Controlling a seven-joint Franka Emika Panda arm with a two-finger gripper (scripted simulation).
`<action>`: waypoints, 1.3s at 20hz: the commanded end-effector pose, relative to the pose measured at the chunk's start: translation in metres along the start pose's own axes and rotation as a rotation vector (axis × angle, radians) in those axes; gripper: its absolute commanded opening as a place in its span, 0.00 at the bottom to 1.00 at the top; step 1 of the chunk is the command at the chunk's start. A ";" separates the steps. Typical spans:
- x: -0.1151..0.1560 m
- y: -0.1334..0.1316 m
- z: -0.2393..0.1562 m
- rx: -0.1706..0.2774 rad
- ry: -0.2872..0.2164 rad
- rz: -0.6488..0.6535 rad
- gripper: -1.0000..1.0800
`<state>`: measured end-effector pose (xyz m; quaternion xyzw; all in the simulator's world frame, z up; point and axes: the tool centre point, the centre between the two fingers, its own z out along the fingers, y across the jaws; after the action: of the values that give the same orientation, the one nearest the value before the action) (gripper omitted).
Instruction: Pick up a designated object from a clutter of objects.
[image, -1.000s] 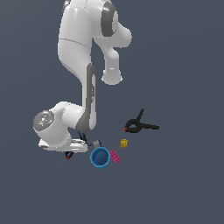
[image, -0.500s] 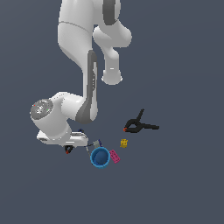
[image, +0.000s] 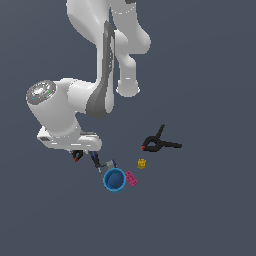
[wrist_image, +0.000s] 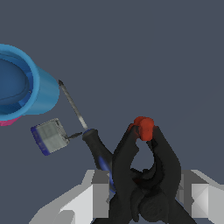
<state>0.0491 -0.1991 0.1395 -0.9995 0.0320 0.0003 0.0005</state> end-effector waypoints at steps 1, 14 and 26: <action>-0.009 -0.003 -0.024 0.000 0.001 0.000 0.00; -0.054 -0.022 -0.153 -0.001 0.000 0.001 0.00; -0.077 -0.032 -0.226 -0.001 0.000 0.001 0.00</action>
<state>-0.0232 -0.1632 0.3601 -0.9995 0.0322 -0.0005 -0.0002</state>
